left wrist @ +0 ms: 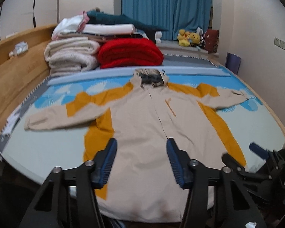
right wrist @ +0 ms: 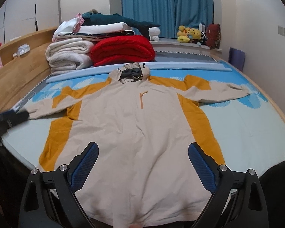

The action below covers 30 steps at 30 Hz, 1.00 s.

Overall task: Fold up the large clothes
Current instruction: 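Grasp the jacket sleeve with the left gripper and fold it across the body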

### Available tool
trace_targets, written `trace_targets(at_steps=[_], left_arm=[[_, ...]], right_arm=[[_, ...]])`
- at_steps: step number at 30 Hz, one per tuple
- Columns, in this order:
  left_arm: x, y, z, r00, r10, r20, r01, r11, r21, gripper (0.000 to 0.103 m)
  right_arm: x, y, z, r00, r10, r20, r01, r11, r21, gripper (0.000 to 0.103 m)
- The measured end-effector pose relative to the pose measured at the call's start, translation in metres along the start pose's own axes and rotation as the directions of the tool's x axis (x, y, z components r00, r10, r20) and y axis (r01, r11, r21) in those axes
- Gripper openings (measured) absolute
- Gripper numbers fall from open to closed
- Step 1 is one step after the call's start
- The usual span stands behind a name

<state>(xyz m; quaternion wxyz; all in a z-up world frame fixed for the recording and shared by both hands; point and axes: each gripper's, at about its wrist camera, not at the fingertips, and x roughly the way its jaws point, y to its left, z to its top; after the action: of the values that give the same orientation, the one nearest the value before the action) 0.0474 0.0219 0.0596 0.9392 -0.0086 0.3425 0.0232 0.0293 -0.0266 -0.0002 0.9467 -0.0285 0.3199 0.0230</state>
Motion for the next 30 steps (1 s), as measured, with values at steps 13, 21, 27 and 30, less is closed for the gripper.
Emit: trace_targets(at_steps=[13,21,27,30], left_arm=[[0.109,0.102,0.078,1.000,0.012,-0.028,-0.009,0.993,0.120,0.008],[0.201,0.213,0.085,0.988,0.009,-0.153,-0.033,0.987,-0.155,0.007],[0.248,0.268,0.073,0.975,0.020,-0.221,-0.082,0.958,-0.274,0.007],[0.269,0.290,0.061,0.958,0.050,-0.284,-0.140,0.942,-0.305,0.007]], right_arm=[[0.011,-0.034,0.043,1.000,0.009,0.025,-0.011,0.998,0.063,0.062],[0.065,-0.053,0.125,0.995,0.074,0.062,-0.081,0.990,0.118,0.032],[0.139,-0.043,0.183,0.991,0.136,-0.006,-0.135,0.988,0.074,0.027],[0.176,-0.034,0.208,0.976,0.202,-0.084,-0.196,0.978,0.067,0.040]])
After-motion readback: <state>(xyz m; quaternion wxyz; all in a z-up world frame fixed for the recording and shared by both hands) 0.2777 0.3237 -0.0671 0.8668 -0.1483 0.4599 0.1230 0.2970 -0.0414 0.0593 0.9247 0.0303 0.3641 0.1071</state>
